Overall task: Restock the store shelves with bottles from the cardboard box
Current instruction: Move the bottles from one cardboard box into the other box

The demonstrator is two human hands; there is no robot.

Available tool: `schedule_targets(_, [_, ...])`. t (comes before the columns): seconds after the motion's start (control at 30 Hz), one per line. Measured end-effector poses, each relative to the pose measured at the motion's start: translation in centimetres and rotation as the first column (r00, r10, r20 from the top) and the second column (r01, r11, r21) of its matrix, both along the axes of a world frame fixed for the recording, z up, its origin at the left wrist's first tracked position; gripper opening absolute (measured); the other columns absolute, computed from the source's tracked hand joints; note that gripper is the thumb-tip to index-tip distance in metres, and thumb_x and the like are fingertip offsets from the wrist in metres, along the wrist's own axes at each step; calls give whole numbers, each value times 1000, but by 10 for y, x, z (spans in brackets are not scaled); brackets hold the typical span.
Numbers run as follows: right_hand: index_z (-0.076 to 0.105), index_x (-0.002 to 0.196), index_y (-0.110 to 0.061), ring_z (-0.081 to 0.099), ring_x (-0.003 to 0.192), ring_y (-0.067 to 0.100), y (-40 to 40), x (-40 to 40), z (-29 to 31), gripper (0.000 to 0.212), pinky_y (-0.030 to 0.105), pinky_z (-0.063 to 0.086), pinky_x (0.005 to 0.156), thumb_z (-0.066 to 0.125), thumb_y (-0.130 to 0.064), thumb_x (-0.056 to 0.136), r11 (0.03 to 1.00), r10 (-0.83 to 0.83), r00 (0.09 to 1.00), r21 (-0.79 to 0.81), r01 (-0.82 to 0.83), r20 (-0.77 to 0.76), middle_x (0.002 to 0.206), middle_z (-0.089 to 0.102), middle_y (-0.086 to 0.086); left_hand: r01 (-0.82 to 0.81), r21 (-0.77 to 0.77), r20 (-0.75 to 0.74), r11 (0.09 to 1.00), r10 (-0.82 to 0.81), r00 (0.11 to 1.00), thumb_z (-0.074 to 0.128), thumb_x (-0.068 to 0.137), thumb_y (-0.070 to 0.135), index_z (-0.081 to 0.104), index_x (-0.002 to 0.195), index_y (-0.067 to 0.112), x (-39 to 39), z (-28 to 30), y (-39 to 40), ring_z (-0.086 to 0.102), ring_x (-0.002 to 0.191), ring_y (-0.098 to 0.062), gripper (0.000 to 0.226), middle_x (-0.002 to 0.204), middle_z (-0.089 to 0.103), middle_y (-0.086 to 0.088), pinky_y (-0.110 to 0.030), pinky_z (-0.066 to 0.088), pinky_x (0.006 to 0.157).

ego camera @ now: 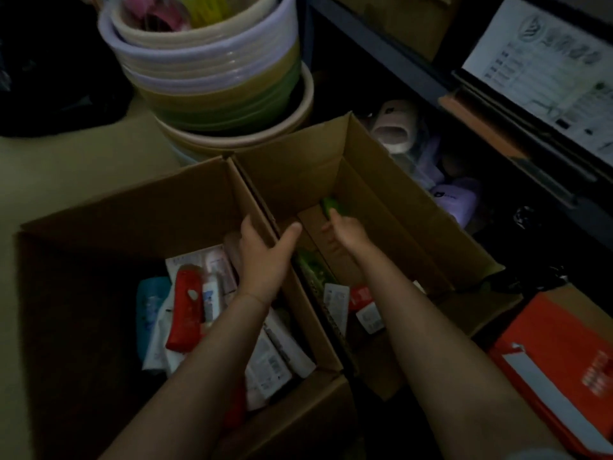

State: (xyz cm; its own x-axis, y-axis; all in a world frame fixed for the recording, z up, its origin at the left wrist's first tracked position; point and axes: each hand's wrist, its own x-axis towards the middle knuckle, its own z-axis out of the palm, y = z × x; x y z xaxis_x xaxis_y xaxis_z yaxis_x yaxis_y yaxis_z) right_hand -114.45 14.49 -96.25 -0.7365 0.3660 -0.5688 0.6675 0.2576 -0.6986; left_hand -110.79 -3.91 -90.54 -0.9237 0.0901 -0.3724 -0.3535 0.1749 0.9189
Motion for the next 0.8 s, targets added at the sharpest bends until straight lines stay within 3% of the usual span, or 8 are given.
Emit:
schedule_targets(0.1, [50,138,-6,55,122,32,14,15,-50,62,39,47,101,42,-53,99,998,62,984,-40,-56,167,138,54,13,-66,-8,-12,998,66,998,78,76,45,10,160,26,-4,-10,28,37,143,-22,110,161,29,-3,-39,32,116])
schedule_targets(0.17, [46,141,-5,57,121,30,17,25,-77,71,35,49,96,58,-55,91,995,64,976,-92,-46,207,139,54,11,-105,-20,-6,994,105,994,78,79,34,14,159,29,-5,-19,33,42,140,-23,102,159,36,-2,-44,35,117])
schedule_targets(0.27, [53,134,-6,61,116,27,12,33,-121,80,34,52,90,79,-54,74,980,160,963,-154,-128,217,131,59,6,-77,-19,-28,997,76,997,75,75,38,20,157,33,-6,-26,30,44,139,-19,99,156,41,4,-47,37,116])
schedule_targets(0.37, [57,135,-15,63,114,26,13,22,-185,121,42,52,98,84,-76,34,962,211,958,-217,-168,192,132,62,9,-69,2,-32,998,69,997,74,73,44,23,157,34,-7,-29,27,40,143,-17,99,158,38,6,-46,37,117])
schedule_targets(0.5, [48,143,-9,53,128,31,7,14,-196,101,46,41,110,77,-68,65,888,288,929,-428,-169,231,144,52,13,-83,6,-32,997,83,996,75,77,43,26,156,35,-6,-33,24,40,143,-15,94,158,39,6,-44,38,116])
schedule_targets(0.6, [48,143,-11,51,130,31,-2,15,-186,107,46,38,113,78,-70,59,838,268,929,-538,-94,255,145,50,12,-100,22,-37,995,101,994,75,85,31,27,156,33,-7,-35,25,42,142,-16,86,157,40,5,-45,40,115])
schedule_targets(0.73, [42,148,-15,45,136,24,-4,16,-176,73,38,33,116,70,-43,87,825,199,970,-558,-88,140,150,44,6,-104,45,-19,994,105,994,73,90,23,30,155,31,-6,-34,25,47,138,-21,79,154,45,0,-47,43,112])
schedule_targets(0.8, [49,143,-16,52,130,27,-3,20,-176,68,42,37,114,70,-47,86,716,197,959,-698,0,202,143,54,10,-101,52,-14,994,102,995,74,88,26,30,155,31,-6,-33,26,47,139,-22,80,154,44,0,-48,44,112])
